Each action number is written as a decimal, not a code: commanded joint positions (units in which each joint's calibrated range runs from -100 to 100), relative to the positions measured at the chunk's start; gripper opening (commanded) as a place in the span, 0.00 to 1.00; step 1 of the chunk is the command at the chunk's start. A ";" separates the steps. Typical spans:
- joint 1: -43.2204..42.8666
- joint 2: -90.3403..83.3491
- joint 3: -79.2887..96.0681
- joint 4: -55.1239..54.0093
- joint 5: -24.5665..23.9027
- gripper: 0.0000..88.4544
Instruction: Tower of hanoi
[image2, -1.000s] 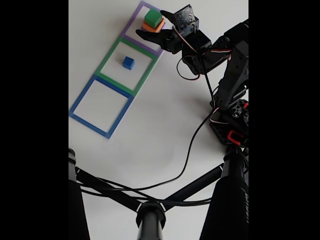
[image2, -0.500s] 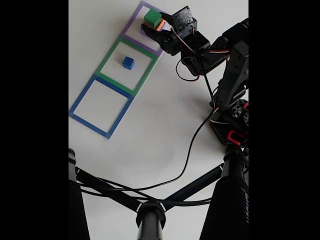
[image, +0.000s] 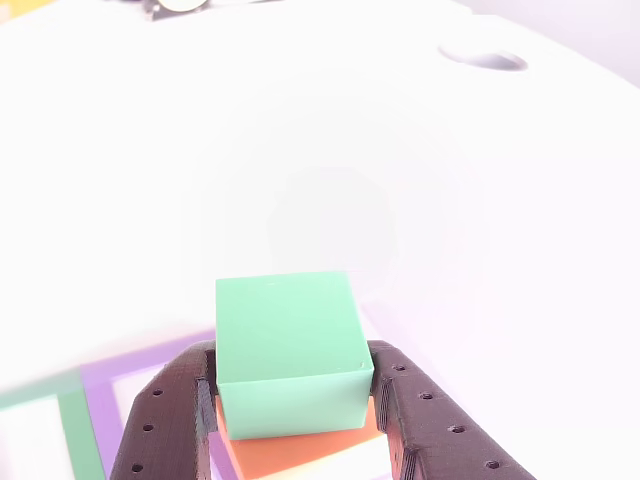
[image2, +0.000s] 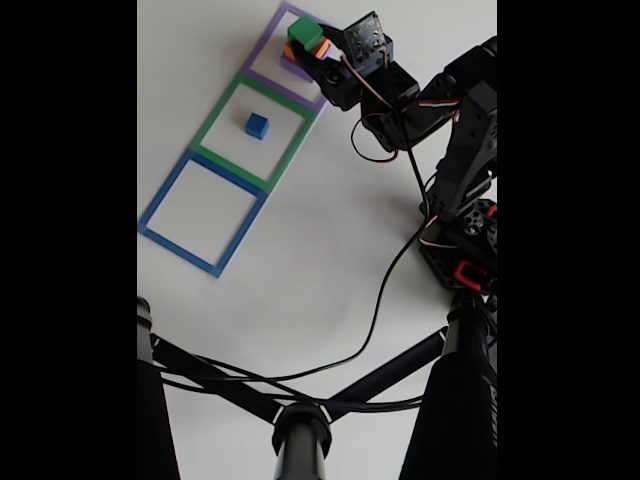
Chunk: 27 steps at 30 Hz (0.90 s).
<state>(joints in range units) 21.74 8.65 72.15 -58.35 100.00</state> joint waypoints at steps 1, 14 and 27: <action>-1.22 -3.04 -1.60 -0.11 0.00 0.09; -3.61 -39.54 -8.70 47.66 0.00 0.09; -9.37 -48.90 -67.06 126.52 0.00 0.08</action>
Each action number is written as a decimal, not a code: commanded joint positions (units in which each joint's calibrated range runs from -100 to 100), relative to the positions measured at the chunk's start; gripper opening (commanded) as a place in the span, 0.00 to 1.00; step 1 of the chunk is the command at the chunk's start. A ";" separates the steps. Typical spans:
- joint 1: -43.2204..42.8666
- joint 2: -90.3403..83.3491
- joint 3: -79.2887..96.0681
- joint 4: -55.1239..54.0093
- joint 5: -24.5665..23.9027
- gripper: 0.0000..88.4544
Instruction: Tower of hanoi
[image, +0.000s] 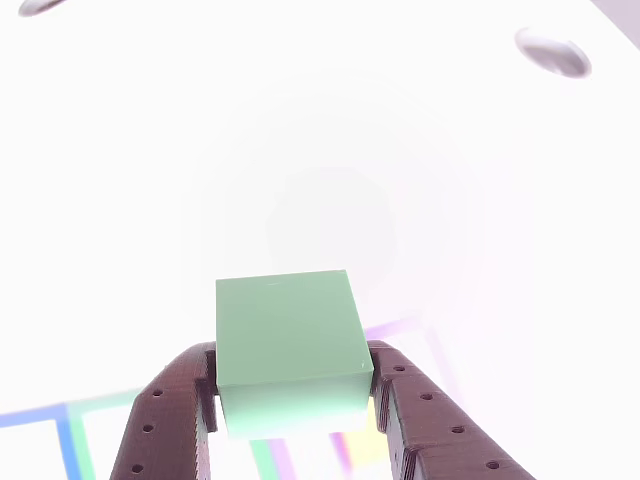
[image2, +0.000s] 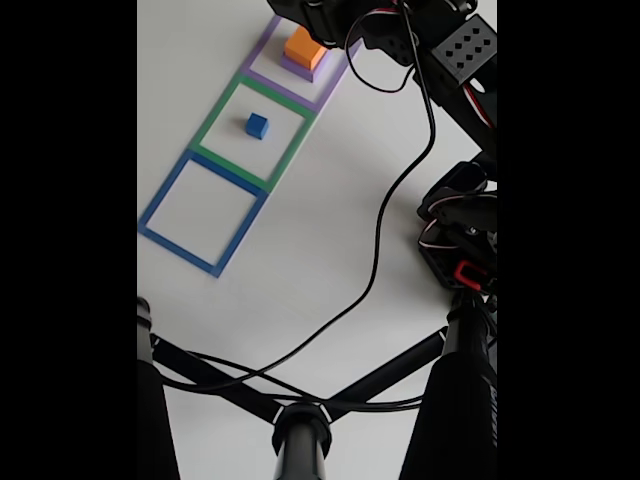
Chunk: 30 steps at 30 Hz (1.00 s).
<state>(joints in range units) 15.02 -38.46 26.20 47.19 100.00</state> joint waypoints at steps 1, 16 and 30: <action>-3.42 -1.47 -24.92 24.87 0.00 0.08; -18.47 0.22 -46.20 45.93 0.00 0.08; -32.95 -0.26 -33.92 39.53 0.00 0.08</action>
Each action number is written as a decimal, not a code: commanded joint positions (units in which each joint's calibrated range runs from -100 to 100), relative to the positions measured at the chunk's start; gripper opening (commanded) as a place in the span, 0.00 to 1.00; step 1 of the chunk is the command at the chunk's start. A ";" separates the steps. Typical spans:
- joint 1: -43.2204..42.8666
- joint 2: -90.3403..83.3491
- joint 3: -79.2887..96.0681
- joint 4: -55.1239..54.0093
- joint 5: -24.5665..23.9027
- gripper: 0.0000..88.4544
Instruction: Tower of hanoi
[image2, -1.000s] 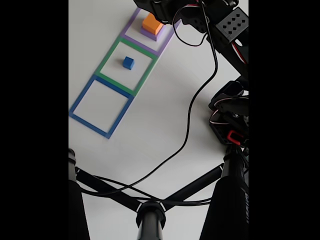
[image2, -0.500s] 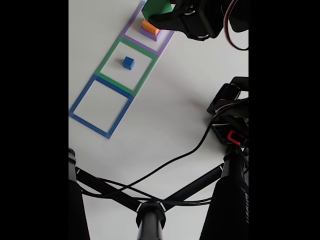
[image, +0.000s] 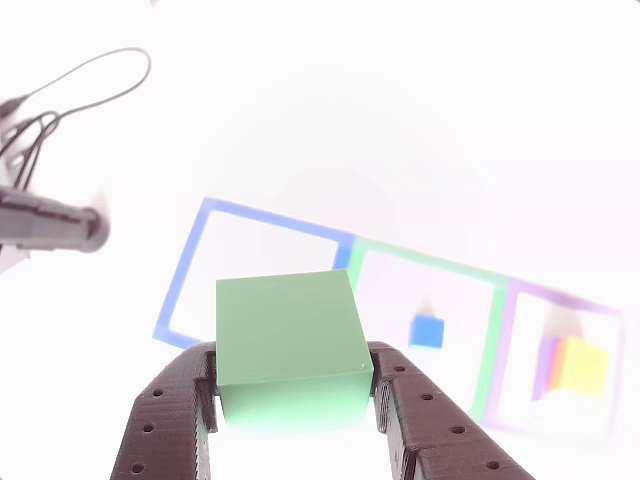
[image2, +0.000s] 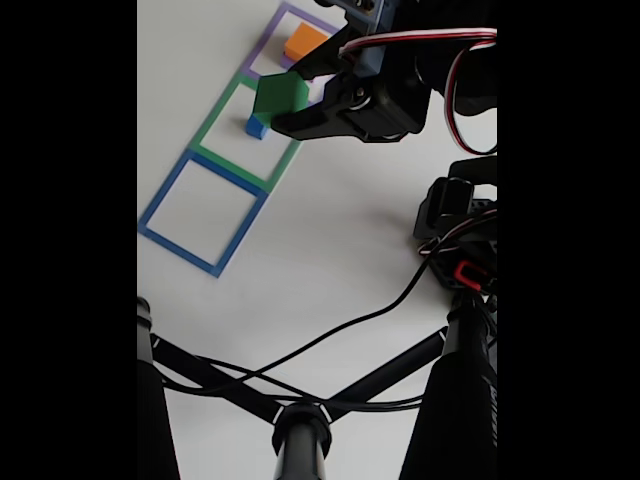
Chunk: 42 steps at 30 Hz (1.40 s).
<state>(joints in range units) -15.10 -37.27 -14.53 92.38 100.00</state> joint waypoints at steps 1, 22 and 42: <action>-3.11 -2.41 10.99 -8.08 0.00 0.08; -6.08 4.77 97.08 -115.21 0.00 0.09; -5.89 54.75 85.90 -158.85 0.00 0.09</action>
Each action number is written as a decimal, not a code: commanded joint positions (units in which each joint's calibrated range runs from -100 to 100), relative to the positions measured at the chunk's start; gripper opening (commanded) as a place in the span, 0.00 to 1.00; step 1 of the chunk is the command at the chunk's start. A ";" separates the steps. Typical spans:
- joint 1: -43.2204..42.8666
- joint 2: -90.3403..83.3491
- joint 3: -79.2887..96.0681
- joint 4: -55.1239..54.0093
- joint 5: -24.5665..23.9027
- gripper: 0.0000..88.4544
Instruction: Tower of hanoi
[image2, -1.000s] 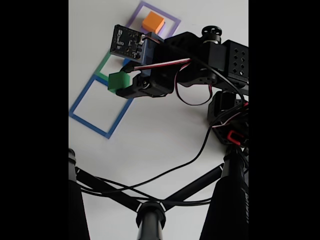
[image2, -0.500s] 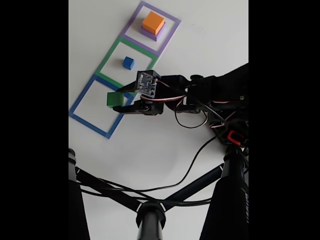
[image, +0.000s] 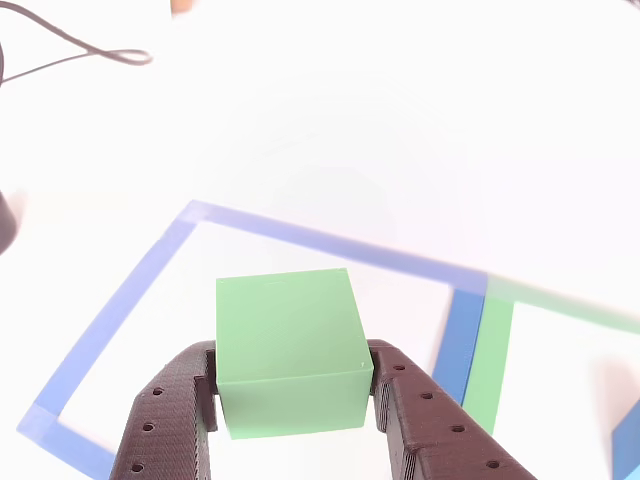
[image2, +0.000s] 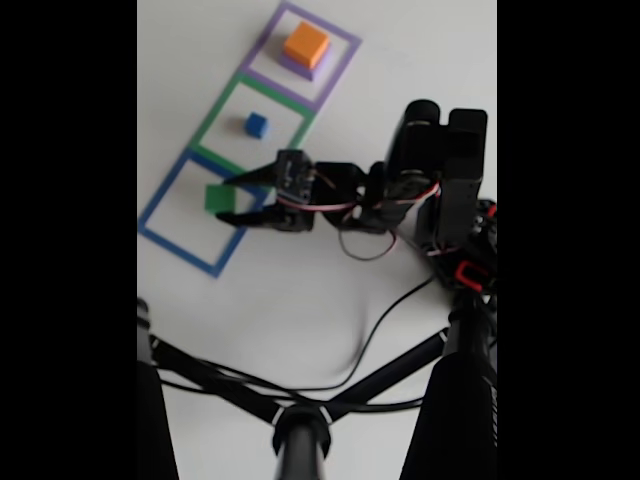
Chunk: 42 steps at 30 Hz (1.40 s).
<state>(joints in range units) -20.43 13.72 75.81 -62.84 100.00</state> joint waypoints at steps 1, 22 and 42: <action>-0.57 5.05 -5.44 -4.20 0.00 0.09; -1.34 19.83 -15.90 -10.28 0.00 0.11; -1.15 21.28 -15.99 -13.35 0.00 0.29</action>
<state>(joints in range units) -21.49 36.34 60.31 -74.48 100.00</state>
